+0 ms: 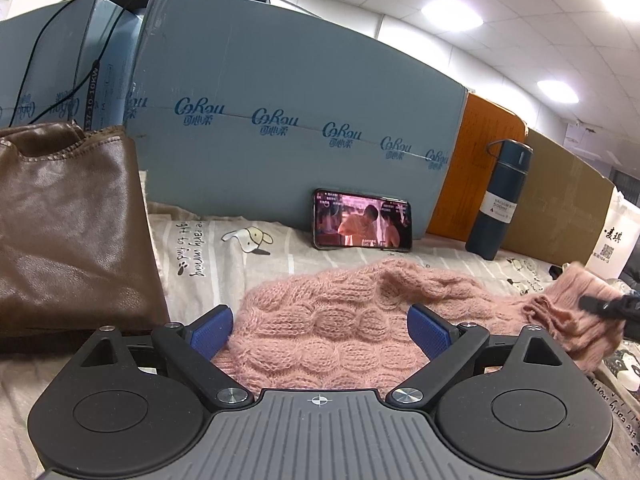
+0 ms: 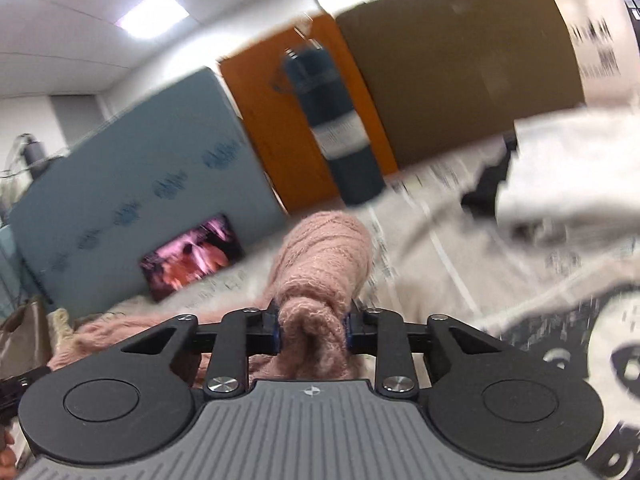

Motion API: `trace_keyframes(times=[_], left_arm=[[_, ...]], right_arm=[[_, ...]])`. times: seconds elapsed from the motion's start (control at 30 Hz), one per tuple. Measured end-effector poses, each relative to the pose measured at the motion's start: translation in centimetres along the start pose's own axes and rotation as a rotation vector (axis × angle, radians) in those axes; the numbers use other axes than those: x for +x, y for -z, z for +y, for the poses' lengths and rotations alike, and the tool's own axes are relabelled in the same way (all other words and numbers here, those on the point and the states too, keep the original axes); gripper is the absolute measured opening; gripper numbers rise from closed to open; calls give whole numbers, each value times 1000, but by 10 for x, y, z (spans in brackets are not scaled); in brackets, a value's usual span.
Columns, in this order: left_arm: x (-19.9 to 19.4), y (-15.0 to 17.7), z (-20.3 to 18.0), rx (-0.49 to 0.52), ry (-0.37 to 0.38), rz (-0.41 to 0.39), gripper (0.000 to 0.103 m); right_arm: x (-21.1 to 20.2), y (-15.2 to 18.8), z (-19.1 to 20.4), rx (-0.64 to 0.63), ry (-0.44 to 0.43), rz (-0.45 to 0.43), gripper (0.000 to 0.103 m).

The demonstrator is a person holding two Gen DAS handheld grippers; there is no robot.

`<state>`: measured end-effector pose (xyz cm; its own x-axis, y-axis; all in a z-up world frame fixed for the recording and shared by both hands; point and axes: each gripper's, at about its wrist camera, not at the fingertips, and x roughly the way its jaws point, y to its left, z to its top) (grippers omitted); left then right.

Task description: Fold clothes

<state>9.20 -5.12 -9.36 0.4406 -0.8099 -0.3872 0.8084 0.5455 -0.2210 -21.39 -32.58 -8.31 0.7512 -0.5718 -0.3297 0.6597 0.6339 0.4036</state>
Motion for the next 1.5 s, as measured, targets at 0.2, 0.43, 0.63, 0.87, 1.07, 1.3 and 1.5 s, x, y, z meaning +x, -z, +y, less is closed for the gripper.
trace_keyframes(times=[0.2,0.43,0.63,0.87,1.07,1.3,1.5], left_arm=[[-2,1,0,4,18,-15,96],[-10,1,-8,62,-54,-90,102],[14,1,-11,106,-110,68,102],[15,0,-2,59,-100,75,102],[-3,-7,9,-41,-57,-36,102],[-27,-13,27,-182,-31,-177,102],[-31,-14,30,-207,-22,-196,103]], right_arm=[[-24,-25,-2,-35,-30,-86,20],[-12,-41,-32,-80,231,-75,20],[-11,-39,4,-169,167,-125,22],[-7,-21,99,-508,87,-231,23],[2,19,171,-719,-27,-242,23],[10,60,222,-796,-250,-125,23],[43,69,226,-663,-338,55,24]])
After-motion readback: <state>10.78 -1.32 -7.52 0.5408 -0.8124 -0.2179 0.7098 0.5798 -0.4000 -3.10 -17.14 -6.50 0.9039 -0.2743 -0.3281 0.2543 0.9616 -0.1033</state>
